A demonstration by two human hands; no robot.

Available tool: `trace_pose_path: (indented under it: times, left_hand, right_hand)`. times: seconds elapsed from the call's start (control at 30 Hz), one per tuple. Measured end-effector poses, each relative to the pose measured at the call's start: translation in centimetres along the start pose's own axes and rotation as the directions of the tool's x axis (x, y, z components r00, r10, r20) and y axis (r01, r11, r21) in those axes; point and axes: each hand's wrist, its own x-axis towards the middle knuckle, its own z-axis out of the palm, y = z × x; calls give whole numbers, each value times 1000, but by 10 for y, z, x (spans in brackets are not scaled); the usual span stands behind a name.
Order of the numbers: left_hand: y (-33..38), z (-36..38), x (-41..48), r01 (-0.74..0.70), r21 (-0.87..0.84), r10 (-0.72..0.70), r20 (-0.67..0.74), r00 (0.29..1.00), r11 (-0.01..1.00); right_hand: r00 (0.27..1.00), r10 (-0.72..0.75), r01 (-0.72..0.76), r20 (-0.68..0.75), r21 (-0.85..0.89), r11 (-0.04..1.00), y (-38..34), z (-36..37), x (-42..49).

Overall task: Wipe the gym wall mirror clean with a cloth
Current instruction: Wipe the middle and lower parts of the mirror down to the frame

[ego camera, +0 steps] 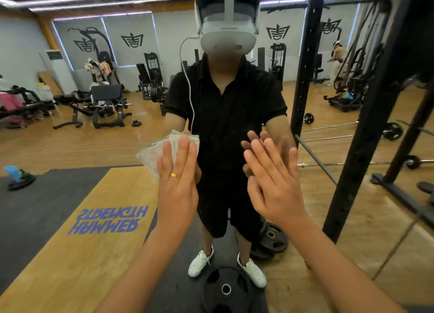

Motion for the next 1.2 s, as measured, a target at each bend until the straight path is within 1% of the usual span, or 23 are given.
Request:
trace_pose_path:
  times: [0.07, 0.13, 0.27, 0.3, 0.4, 0.43, 0.5, 0.57, 0.63, 0.7, 0.77, 0.83, 0.9, 1.1, 1.2]
  left_hand:
    - [1, 2, 1, 5, -5, -5, -15, 1000, 1000]
    - [5, 5, -1, 30, -13, -31, -33, 999, 999]
    - [18, 14, -1, 90, -47, -93, -64, 994, 995]
    - [22, 14, 6, 76, -52, -80, -67, 995, 996]
    - [42, 11, 46, -47, -83, 42, -60, 997, 995]
    - [50, 10, 61, -67, -98, 62, -53, 997, 993]
    - [64, 10, 84, -67, -105, 59, -73, 996, 992]
    - [68, 15, 87, -57, -64, 50, -109, 993, 996]
    - [63, 20, 65, -75, -36, 72, -81, 994, 997]
    - [53, 25, 25, -114, -7, 115, 4, 993, 993]
    - [44, 27, -9, -152, 64, 147, 78, 986, 986]
    - [40, 28, -15, -147, 84, 138, 104, 985, 986]
    - [45, 25, 4, -151, 77, 142, 111, 984, 986]
    - [76, 12, 110, -179, 21, 180, -52, 982, 984]
    - [89, 12, 141, -178, 6, 177, -128, 976, 984]
  right_hand:
    - [999, 32, -32, -18, -20, 999, 22, -8, -7]
    - [1000, 10, -11, -29, -44, 999, 36, -8, -8]
    - [995, -33, 22, -96, -111, 994, 38, 3, -9]
    - [994, -34, 22, -107, -112, 993, 38, 4, -9]
    - [992, -36, 23, -122, -107, 994, 41, 4, -10]
    - [992, -37, 25, -121, -100, 995, 42, 4, -10]
    - [992, -40, 29, -119, -90, 995, 42, 4, -11]
    - [992, -37, 27, -119, -84, 996, 41, 4, -12]
    - [992, -38, 29, -116, -79, 996, 42, 4, -12]
    - [993, -40, 30, -113, -82, 996, 43, 4, -12]
    - [992, -40, 31, -115, -82, 996, 43, 4, -11]
    - [992, -38, 27, -118, -88, 996, 43, 5, -11]
    - [994, -35, 26, -107, -89, 996, 42, 5, -12]
    - [992, -38, 29, -121, -74, 997, 42, 3, -10]
    - [992, -38, 30, -123, -70, 997, 42, 5, -10]
